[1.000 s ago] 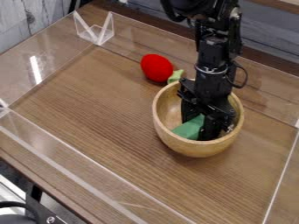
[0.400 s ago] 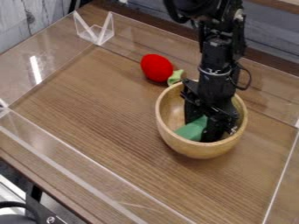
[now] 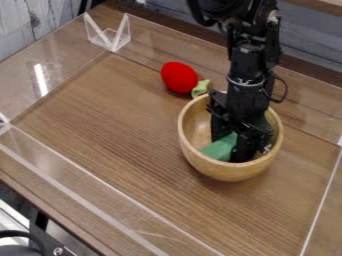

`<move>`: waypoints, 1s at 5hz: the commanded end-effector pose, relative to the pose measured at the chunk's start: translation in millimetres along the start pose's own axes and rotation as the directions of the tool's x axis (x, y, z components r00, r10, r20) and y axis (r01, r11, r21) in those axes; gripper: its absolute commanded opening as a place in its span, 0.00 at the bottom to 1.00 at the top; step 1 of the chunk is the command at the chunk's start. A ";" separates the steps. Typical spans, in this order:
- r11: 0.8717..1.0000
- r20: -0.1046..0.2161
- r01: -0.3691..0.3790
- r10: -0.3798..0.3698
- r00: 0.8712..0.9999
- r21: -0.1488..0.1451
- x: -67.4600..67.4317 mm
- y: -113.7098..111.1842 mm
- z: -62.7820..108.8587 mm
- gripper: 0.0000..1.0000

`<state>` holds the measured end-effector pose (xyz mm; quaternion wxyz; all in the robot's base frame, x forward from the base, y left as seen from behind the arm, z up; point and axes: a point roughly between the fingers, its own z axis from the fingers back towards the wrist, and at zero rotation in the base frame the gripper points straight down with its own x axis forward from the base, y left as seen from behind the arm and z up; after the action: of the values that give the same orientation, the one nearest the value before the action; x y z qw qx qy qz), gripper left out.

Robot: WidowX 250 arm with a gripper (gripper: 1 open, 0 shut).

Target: Remove the green block from the brown bowl and put it on the table

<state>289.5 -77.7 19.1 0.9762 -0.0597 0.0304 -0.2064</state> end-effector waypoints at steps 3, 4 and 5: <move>0.999 0.012 0.033 -0.033 0.999 -0.002 -3.1 -13.3 12.0 0.00; 1.000 0.039 0.000 -0.001 0.999 0.018 -8.2 -4.6 29.9 0.00; 0.999 0.059 -0.016 0.014 0.998 0.029 -9.6 0.8 41.7 0.00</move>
<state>277.1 -69.6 44.0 0.9782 -0.0522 0.0298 -0.1986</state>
